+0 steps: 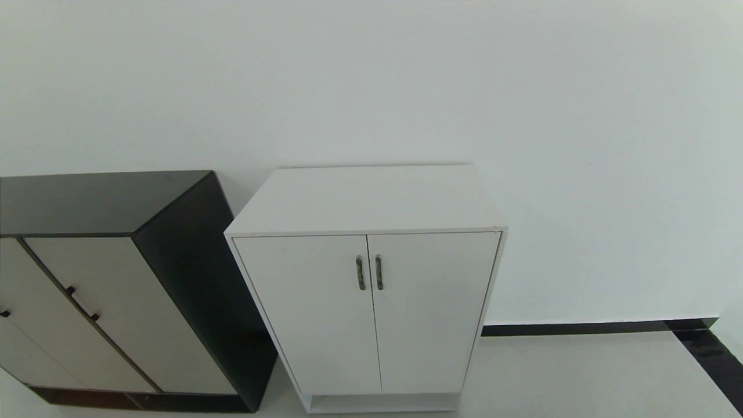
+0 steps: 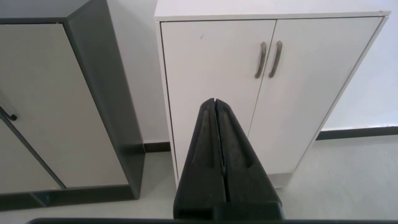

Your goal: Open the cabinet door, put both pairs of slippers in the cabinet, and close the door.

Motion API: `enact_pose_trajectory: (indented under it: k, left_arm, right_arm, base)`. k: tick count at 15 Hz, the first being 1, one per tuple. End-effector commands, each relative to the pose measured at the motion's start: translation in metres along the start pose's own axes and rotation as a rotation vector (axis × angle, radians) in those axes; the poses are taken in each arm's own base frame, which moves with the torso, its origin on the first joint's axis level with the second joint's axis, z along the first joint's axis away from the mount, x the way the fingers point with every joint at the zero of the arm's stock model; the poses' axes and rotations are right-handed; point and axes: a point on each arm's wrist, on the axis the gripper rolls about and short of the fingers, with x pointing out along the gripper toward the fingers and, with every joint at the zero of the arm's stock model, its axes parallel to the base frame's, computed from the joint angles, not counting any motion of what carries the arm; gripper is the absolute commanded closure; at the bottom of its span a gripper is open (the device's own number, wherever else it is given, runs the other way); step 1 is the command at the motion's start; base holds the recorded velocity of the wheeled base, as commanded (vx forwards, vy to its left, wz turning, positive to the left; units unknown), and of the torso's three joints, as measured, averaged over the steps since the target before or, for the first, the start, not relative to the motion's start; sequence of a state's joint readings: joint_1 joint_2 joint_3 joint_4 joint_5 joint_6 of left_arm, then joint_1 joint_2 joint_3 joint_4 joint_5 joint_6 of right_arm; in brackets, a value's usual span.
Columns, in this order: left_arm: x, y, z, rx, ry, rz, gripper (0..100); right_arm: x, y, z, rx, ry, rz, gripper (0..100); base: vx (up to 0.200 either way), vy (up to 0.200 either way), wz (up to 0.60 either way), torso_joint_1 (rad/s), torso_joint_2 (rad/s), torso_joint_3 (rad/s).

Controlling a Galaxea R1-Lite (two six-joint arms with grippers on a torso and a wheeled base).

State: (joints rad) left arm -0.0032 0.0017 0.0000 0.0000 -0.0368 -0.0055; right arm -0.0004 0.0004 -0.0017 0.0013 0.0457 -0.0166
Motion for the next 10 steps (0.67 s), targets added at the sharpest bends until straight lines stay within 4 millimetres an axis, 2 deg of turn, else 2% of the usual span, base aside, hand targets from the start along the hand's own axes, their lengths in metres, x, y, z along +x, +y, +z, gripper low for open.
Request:
enact_pose_trajectory:
  k: [1,10]
  left_arm:
    - [0.0000,0.0000,0.0000,-0.001,0.000,0.000,100]
    - [0.0000,0.0000,0.0000,-0.001,0.000,0.000,100]
  right_arm:
    - [0.0001,0.0000,-0.0002,0.000,0.003,0.001,100]
    - [0.0001,0.0000,-0.0002,-0.002,0.003,-0.001,100]
  base:
    - [0.000,0.000,0.00,0.000,0.00,0.000]
    - [0.000,0.000,0.00,0.000,0.00,0.000]
